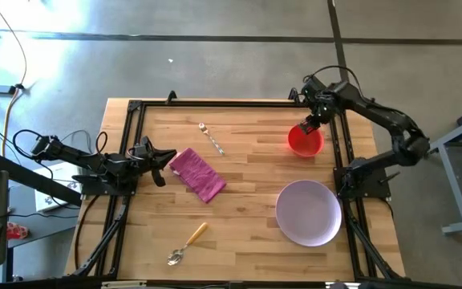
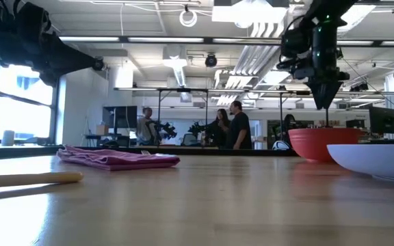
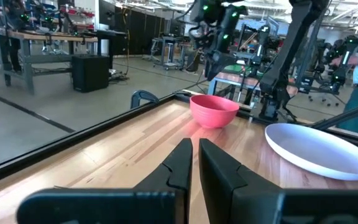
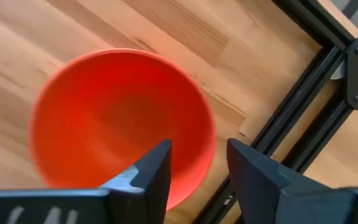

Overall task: Set table place
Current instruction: Put the orange bowl on the purple plate

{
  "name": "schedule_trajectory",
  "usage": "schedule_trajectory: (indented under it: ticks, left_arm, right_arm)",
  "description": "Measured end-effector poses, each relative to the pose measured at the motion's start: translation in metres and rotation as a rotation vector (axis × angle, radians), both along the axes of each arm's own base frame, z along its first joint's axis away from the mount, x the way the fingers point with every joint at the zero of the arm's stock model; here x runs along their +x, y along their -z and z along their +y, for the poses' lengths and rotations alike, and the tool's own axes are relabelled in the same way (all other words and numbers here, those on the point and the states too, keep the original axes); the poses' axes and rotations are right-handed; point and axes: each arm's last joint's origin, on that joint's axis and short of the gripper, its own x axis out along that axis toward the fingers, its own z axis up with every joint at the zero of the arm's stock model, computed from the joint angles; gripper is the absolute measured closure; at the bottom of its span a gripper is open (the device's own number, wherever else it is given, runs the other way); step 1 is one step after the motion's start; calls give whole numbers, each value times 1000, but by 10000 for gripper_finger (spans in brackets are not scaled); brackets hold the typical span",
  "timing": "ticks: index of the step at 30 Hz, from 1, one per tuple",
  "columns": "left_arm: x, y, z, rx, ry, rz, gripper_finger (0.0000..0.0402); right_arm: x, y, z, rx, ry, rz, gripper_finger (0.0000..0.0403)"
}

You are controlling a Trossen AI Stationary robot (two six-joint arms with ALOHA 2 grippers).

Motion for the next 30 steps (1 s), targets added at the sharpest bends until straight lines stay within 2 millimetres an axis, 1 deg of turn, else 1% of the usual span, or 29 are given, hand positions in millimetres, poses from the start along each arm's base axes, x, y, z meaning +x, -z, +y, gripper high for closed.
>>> schedule_trajectory:
  ticks: [4, 7, 11, 15, 18, 22, 25, 28, 30]
  left_arm:
    - [0, 0, 0, 10, 0, 6, 382]
    - [0, 0, 0, 14, 0, 9, 382]
    - [0, 0, 0, 16, 0, 10, 382]
    - [0, 0, 0, 16, 0, 10, 382]
    - [0, 0, 0, 15, 0, 10, 382]
    - [0, 0, 0, 15, 0, 9, 382]
    - [0, 0, 0, 14, 0, 5, 383]
    - [0, -1, 0, 11, 0, 0, 383]
    - [0, -1, 0, 11, 0, 0, 383]
  right_arm:
    - [-6, 10, -17, 20, 24, 22, 239]
    - [-9, 15, -26, 37, 43, -5, 236]
    - [-8, 19, -32, 67, 46, -63, 235]
    - [-6, 20, -32, 74, 14, -72, 235]
    - [-8, 28, -25, 84, -25, -93, 235]
    - [-21, 54, -4, 153, -34, -95, 235]
    - [-30, 70, 8, 144, -32, -101, 235]
    - [-36, 81, 17, 130, -25, -112, 235]
    - [-37, 81, 18, 133, -16, -111, 235]
